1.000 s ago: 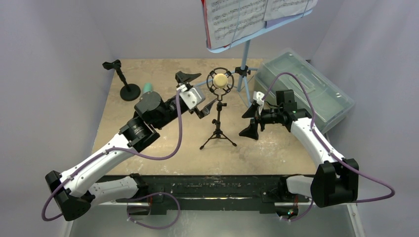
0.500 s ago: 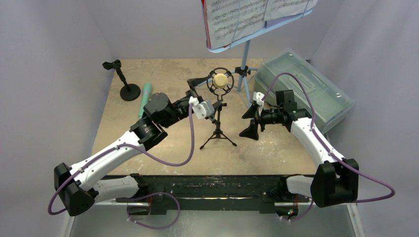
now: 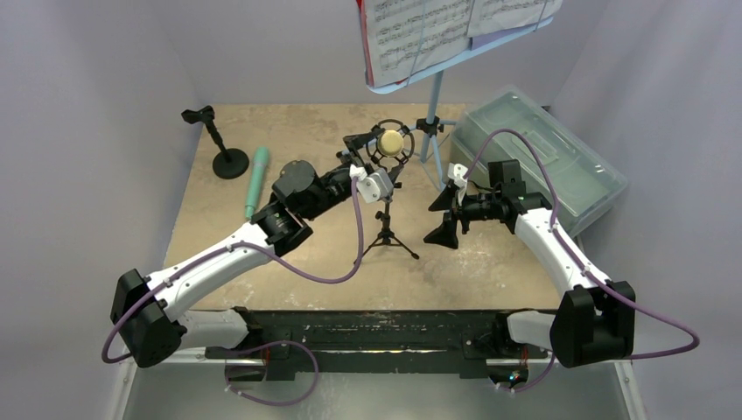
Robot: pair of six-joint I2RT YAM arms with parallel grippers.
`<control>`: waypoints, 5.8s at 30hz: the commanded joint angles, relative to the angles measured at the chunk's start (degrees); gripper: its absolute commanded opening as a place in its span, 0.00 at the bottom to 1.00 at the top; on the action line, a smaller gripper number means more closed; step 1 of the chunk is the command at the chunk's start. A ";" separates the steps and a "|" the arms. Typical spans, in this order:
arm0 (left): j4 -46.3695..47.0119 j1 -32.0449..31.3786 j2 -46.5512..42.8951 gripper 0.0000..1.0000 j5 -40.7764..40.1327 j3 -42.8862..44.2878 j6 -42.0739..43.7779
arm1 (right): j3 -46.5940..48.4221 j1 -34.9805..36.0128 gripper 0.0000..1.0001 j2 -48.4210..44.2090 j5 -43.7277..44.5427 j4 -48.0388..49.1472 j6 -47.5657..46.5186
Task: Pack up the instrument practice props
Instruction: Remove the microphone from the microphone stand, then place the microphone at the center of the board.
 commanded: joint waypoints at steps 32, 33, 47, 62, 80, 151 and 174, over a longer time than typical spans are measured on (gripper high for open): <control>3.11 -0.33 -5.04 0.00 6.23 6.54 -3.74 | 2.52 -0.14 0.99 0.70 -0.27 -0.77 -1.69; 3.17 -0.33 -5.61 0.00 6.71 6.68 -4.50 | 2.54 -0.11 0.99 0.70 -0.25 -0.75 -1.69; -0.51 -0.33 -10.55 0.00 9.57 14.44 -11.60 | 2.46 -0.11 0.99 1.14 0.09 -0.75 -1.69; -12.17 -0.33 -18.22 0.00 -2.90 19.00 -17.08 | 2.46 -0.12 0.99 1.36 0.28 -0.66 -1.69; -30.52 5.59 -7.83 0.00 -41.89 12.11 -15.67 | 2.36 -0.14 0.99 2.27 0.74 -0.39 -1.52; -40.57 40.28 36.13 0.83 -27.41 22.14 -34.28 | 2.96 -0.10 0.99 4.30 1.51 -1.79 -2.57; -29.42 40.28 6.21 0.99 1.92 -2.66 -42.12 | 3.07 -0.10 0.99 4.12 1.87 -2.16 -3.10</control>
